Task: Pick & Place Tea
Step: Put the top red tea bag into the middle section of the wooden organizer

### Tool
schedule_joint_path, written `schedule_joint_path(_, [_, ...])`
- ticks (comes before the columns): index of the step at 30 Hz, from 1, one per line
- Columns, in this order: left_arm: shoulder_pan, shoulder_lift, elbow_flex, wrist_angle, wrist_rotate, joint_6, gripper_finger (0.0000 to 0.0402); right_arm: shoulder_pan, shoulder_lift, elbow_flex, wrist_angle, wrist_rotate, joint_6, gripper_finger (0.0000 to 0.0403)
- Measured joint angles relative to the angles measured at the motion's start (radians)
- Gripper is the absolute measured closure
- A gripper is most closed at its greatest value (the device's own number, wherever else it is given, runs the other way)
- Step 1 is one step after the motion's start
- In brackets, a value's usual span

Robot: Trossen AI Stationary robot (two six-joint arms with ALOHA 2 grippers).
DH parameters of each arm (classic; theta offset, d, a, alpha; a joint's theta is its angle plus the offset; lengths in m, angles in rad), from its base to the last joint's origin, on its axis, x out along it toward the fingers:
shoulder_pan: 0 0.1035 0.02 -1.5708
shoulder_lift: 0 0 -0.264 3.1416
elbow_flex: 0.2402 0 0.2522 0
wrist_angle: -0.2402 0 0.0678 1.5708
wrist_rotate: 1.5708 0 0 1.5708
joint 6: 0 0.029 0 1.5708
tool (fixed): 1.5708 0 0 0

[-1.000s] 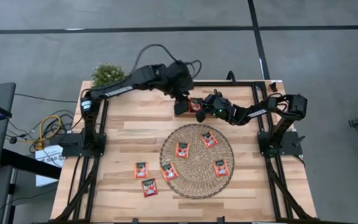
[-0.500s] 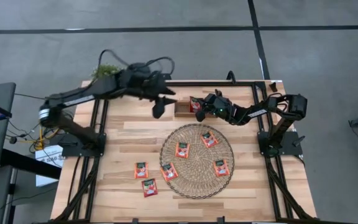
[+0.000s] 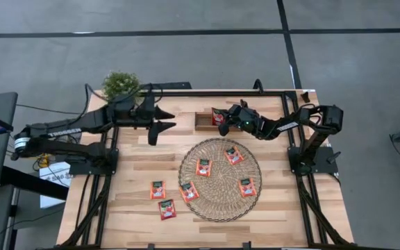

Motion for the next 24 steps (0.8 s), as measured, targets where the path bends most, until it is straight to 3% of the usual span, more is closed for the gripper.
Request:
schedule_joint_path(6, [0.0, -0.077, -0.126, 0.074, -0.001, -0.061, 0.0245, 0.004, 0.0, 0.0, -0.014, 0.0, 0.0, 0.0403])
schedule_joint_path(16, [0.0, -0.089, -0.144, 0.063, 0.0, -0.075, 0.0245, -0.01, 0.0, 0.0, -0.044, 0.001, 0.028, 0.0401])
schedule_joint_path(24, [0.0, -0.089, -0.144, 0.046, 0.0, -0.073, 0.0245, -0.025, 0.0, 0.0, -0.075, 0.001, 0.079, 0.0329])
